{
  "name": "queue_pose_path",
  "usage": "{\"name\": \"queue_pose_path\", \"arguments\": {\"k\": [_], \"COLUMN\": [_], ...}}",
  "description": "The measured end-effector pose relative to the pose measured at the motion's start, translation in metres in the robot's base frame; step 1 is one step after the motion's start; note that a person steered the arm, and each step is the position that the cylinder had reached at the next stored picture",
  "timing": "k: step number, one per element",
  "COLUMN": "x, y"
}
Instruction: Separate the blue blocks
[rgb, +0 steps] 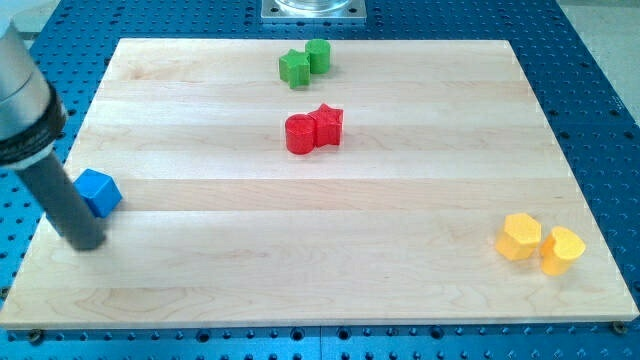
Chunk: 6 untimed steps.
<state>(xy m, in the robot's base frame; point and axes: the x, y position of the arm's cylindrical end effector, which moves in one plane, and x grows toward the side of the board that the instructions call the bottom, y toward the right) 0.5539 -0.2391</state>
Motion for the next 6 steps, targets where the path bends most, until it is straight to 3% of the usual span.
{"name": "queue_pose_path", "arguments": {"k": [1,2,6], "x": [0.025,-0.014,-0.213], "y": [-0.035,-0.044,0.074]}}
